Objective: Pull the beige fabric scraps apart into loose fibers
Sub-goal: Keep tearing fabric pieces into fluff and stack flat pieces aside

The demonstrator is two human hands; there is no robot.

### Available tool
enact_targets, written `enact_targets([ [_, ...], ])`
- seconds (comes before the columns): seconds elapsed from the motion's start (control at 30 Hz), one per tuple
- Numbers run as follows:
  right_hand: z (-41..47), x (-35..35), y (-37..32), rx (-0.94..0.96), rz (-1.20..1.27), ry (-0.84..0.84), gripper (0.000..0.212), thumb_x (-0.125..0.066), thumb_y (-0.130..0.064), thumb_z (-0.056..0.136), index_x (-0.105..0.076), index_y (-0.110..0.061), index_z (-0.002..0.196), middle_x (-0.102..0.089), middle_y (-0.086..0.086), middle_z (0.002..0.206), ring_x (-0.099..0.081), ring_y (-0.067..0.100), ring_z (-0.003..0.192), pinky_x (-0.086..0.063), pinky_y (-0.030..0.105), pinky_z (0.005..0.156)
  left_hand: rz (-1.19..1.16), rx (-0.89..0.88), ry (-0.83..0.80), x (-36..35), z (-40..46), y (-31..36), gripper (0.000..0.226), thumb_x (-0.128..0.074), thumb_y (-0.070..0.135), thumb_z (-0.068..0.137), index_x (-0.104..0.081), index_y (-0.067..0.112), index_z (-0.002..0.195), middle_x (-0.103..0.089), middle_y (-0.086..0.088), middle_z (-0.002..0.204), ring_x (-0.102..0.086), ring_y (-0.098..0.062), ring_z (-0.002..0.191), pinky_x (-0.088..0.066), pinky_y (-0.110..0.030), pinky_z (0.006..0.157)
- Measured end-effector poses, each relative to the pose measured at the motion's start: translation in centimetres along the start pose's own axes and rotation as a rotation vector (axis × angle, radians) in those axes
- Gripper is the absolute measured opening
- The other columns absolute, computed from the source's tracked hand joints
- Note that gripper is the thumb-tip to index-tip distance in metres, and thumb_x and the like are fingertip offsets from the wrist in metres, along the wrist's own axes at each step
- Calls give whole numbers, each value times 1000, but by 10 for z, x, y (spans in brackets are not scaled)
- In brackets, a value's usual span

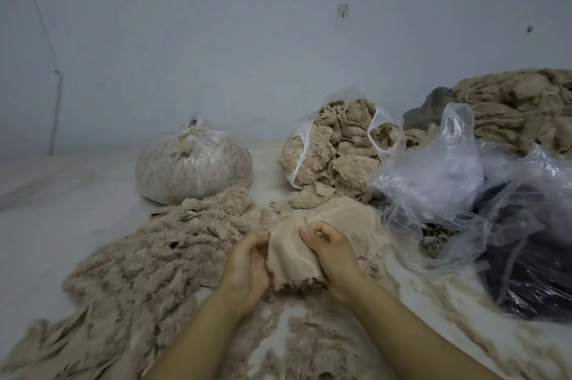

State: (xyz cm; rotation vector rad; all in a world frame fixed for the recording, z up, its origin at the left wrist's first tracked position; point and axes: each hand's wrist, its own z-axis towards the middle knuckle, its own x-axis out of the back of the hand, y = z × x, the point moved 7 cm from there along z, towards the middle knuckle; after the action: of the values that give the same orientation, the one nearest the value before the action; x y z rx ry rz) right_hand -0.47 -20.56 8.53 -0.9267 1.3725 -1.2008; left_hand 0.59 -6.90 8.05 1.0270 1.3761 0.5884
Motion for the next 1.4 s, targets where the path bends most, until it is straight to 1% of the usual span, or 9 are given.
enact_targets([
  [0.17,-15,-15,-4,7,-54,-147,46,-65,-36,88,-63,9,97,-64,29,88,-58,27,81,-50,45,80,192,-141,86,-4,-3,5,21,-54,17,94,-71,5,92,-71,-20,96,-70,-24,83,-54,-33,73],
  [0.33,-16,-16,-2,49,-180,-102,20,-66,-23,89,-69,-19,69,-65,-4,67,-56,9,63,-46,25,61,324,-168,84,-8,-7,8,33,-58,39,91,-70,9,93,-74,-12,87,-70,-23,82,-54,-34,74],
  [0.5,-18,-2,-4,107,-236,-36,22,-65,-19,89,-67,-16,68,-63,-2,70,-55,10,66,-44,23,64,318,-244,325,26,-5,31,32,-43,14,99,-46,12,68,-41,-2,52,-37,-9,37,-29,-18,34],
  [0.6,-17,8,-4,99,-181,-22,18,-65,-16,90,-71,-13,72,-66,0,70,-56,11,65,-46,21,61,274,-274,353,42,-5,41,34,-41,19,101,-44,11,68,-44,0,51,-41,-14,48,-37,-24,42],
  [0.8,-19,-5,-6,103,-194,-119,16,-63,-17,91,-73,-4,91,-70,20,89,-60,24,77,-49,38,72,476,-125,-46,-3,-3,10,17,-60,19,90,-68,12,77,-68,-5,73,-61,-19,70,-52,-28,61],
  [0.93,-20,-2,-5,102,-192,-102,16,-63,-16,91,-73,-5,86,-66,13,79,-55,20,73,-45,33,68,293,-133,91,-1,-1,13,28,-55,6,92,-57,11,65,-57,-6,64,-53,-15,55,-44,-26,52],
  [1.03,-16,1,-8,95,-102,-17,15,-65,-16,89,-74,-13,78,-68,6,76,-59,16,73,-49,31,70,123,-57,150,-1,0,7,31,-50,30,96,-59,9,76,-60,-8,71,-57,-20,63,-49,-30,56],
  [1.13,-7,4,-14,121,-101,45,17,-67,-18,88,-74,-18,73,-71,3,76,-62,15,73,-50,33,72,389,-12,26,-16,-5,-8,43,-56,46,89,-65,4,88,-66,-16,85,-61,-29,78,-49,-40,72],
  [1.4,13,48,-38,261,-529,275,18,-77,-35,76,-70,-32,60,-68,-22,63,-59,-8,64,-39,8,56,750,-385,171,-26,23,23,29,-55,21,95,-58,12,68,-54,6,60,-46,-10,57,-36,-19,53],
])
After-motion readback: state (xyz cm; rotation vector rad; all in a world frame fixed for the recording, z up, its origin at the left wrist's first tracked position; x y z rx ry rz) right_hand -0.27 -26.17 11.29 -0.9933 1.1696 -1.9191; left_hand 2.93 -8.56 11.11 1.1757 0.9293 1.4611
